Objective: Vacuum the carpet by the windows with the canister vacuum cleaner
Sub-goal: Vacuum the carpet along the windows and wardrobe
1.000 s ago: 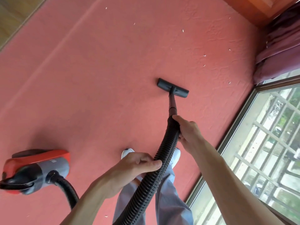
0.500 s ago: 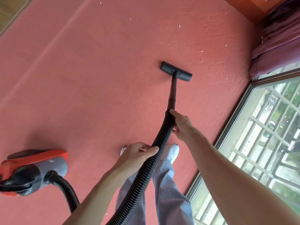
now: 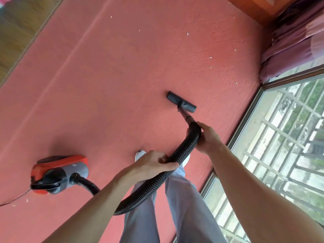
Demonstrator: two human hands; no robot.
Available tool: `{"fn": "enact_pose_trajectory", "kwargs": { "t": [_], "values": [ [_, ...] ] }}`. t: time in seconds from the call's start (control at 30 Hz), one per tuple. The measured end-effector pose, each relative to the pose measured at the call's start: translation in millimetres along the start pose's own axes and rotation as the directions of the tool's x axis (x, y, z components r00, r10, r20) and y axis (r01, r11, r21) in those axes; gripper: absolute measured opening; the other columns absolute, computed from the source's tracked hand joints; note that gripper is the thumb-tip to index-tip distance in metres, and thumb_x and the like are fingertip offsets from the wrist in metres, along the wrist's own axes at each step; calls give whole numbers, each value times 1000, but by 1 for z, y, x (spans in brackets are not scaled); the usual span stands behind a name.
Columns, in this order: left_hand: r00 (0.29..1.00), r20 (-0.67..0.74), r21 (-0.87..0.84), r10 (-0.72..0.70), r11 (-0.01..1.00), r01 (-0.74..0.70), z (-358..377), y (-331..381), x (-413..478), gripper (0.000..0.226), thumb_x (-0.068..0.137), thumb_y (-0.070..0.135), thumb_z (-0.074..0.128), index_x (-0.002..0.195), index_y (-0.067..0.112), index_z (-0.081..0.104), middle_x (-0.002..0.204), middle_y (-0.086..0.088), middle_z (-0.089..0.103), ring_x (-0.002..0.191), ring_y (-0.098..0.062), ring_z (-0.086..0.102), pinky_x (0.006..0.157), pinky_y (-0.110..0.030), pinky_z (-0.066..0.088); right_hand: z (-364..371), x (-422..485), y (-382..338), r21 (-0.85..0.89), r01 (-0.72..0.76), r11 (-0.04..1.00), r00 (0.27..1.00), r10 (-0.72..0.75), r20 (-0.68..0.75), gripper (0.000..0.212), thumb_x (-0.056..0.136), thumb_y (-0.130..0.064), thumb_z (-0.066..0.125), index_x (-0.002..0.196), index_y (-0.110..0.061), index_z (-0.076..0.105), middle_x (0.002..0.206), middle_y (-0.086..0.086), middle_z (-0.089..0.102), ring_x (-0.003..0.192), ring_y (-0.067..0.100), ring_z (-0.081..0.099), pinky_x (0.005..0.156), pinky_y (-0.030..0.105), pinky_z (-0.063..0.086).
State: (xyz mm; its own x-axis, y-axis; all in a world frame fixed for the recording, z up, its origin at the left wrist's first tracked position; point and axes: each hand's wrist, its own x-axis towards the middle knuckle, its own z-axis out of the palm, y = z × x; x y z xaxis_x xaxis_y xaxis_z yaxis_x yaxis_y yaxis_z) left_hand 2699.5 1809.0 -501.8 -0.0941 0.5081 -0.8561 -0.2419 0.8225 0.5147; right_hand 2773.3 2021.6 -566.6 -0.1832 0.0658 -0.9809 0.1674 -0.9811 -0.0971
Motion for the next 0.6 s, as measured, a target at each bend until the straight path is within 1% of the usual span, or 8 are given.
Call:
{"fn": "enact_pose_trajectory", "kwargs": {
  "t": [0.1, 0.17, 0.23, 0.3, 0.37, 0.47, 0.53, 0.6],
  "values": [
    [998, -58, 25, 14, 1000, -12, 4, 16, -25, 39, 82, 50, 73, 89, 11, 70, 77, -4, 72, 68, -13, 63, 68, -33, 52, 1, -31, -13, 33, -13, 999, 999, 14, -31, 27, 98, -21, 52, 111, 2, 50, 88, 13, 53, 73, 21, 55, 57, 29, 57],
    [995, -95, 43, 25, 999, -21, 3, 28, -44, 31, 88, 44, 70, 88, 12, 70, 71, 1, 67, 64, -12, 60, 66, -30, 48, 1, -57, -20, 45, -25, 999, 1000, 26, -18, 24, 99, -21, 51, 101, 3, 50, 85, 13, 52, 73, 22, 55, 53, 31, 58],
    [992, -122, 70, 30, 997, -22, 4, 44, -61, 32, 86, 49, 70, 86, 17, 71, 69, 3, 67, 62, -11, 61, 66, -30, 48, -1, -82, -30, 51, -8, 999, 1000, 8, -2, 25, 100, -19, 50, 95, 6, 50, 86, 15, 53, 77, 25, 56, 69, 39, 57],
    [988, -153, 140, 28, 990, -6, 4, 62, -74, 32, 84, 53, 71, 83, 21, 71, 68, 7, 66, 63, -9, 60, 63, -27, 44, -3, -106, -43, 49, 19, 999, 1000, -19, 19, 27, 100, -17, 50, 100, 9, 48, 90, 18, 56, 80, 28, 57, 88, 39, 50],
    [984, -173, 186, 48, 982, -15, 4, 82, -79, 32, 83, 53, 72, 86, 21, 72, 70, 7, 64, 66, -11, 59, 64, -27, 42, -2, -125, -57, 38, 58, 998, 997, -60, 45, 27, 100, -17, 50, 109, 9, 45, 92, 19, 56, 81, 29, 58, 98, 40, 46],
    [977, -197, 220, 81, 975, -37, 0, 117, -81, 30, 77, 57, 75, 87, 29, 75, 72, 9, 69, 70, -10, 63, 68, -27, 45, 2, -146, -85, 50, 128, 991, 987, -132, 91, 28, 100, -17, 49, 116, 6, 44, 92, 18, 56, 82, 28, 58, 95, 41, 47],
    [974, -198, 200, 109, 977, -69, -2, 140, -79, 47, 63, 67, 75, 93, 30, 76, 81, 5, 75, 77, -10, 67, 74, -27, 48, 6, -156, -106, 61, 164, 985, 978, -170, 121, 27, 100, -17, 49, 116, 4, 45, 90, 18, 56, 81, 28, 59, 92, 41, 48],
    [971, -189, 187, 147, 976, -112, -5, 165, -75, 58, 55, 72, 73, 95, 30, 77, 91, -1, 77, 85, -14, 71, 83, -30, 51, 12, -165, -130, 76, 192, 978, 969, -202, 143, 24, 100, -17, 49, 111, 5, 47, 89, 17, 56, 80, 27, 59, 82, 40, 53]
  ]
}}
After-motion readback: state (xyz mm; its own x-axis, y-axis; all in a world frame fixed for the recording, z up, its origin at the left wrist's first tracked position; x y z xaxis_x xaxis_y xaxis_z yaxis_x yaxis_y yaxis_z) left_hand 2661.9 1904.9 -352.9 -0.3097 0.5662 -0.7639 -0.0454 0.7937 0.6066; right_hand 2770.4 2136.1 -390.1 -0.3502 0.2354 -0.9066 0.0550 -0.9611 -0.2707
